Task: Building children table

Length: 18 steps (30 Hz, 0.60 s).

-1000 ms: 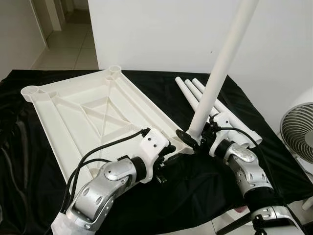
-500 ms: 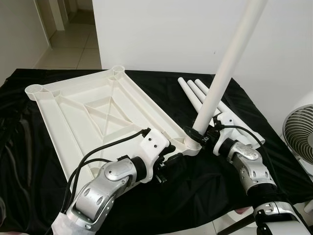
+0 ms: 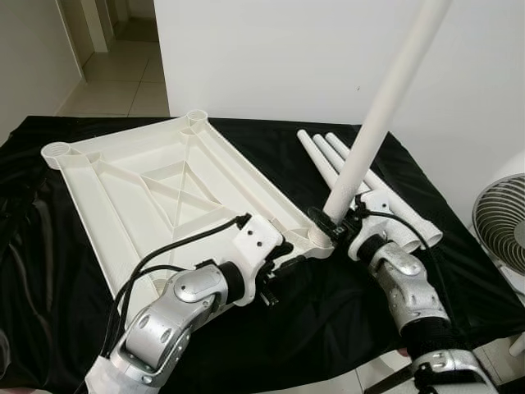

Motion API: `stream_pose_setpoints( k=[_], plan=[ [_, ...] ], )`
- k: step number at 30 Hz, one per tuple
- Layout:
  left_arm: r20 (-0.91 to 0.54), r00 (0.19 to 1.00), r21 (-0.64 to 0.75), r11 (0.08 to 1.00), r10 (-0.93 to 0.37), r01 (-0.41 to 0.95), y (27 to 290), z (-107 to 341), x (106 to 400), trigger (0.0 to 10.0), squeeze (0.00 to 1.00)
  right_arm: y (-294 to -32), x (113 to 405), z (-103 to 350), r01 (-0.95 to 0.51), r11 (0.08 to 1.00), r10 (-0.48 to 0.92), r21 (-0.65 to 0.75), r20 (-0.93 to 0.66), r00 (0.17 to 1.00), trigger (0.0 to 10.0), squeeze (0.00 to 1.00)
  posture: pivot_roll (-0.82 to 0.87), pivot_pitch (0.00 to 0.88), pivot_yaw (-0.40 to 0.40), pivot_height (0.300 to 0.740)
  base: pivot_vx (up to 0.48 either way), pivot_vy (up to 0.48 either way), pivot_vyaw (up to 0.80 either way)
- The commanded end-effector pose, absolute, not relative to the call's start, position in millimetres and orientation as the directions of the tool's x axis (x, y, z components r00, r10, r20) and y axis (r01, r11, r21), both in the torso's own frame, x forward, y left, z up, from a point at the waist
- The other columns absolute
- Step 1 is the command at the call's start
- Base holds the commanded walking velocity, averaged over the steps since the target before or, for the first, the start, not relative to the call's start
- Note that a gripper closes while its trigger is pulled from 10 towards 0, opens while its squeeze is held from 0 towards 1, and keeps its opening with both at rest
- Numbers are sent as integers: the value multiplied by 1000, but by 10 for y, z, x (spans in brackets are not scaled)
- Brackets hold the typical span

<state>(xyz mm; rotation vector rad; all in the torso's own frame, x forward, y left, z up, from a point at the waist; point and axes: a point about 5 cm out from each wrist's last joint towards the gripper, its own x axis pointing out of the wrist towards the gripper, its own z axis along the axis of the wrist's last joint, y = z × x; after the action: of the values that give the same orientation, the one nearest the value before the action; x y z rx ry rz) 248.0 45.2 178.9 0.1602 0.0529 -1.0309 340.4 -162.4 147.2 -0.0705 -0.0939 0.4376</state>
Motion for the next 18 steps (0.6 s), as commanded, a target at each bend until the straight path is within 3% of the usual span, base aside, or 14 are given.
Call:
stream_pose_setpoints(
  k=[1,8,10,13,14,18],
  plan=[
    [-114,506,112,495,-855,862,440,1800,2456,10000,0,-1591,3365,1314,-394,916,395,-73,7,918,10000,0,29,47,-42,740,0,0,0],
    [-114,502,111,491,-857,864,437,1800,2454,10000,0,-1449,3363,1336,-304,952,305,-29,23,952,10000,0,29,45,-38,740,0,0,0],
    [-115,498,113,487,-859,866,435,1800,2451,10000,0,-1366,3362,1344,-152,988,152,13,17,988,10000,0,30,42,-38,740,0,0,0],
    [-115,496,113,485,-861,867,431,1802,2448,10000,0,-1343,3351,1334,-67,997,67,28,13,998,10000,0,33,41,-42,740,0,0,0],
    [-115,494,112,483,-862,868,427,1801,2443,10000,0,-1302,3311,1284,63,997,-63,54,-5,998,10000,0,35,36,-40,740,0,0,0],
    [-115,494,111,483,-862,868,425,1802,2443,10000,0,-1283,3286,1264,120,991,-120,55,-12,993,10000,0,35,36,-40,740,0,0,0]
  ],
)
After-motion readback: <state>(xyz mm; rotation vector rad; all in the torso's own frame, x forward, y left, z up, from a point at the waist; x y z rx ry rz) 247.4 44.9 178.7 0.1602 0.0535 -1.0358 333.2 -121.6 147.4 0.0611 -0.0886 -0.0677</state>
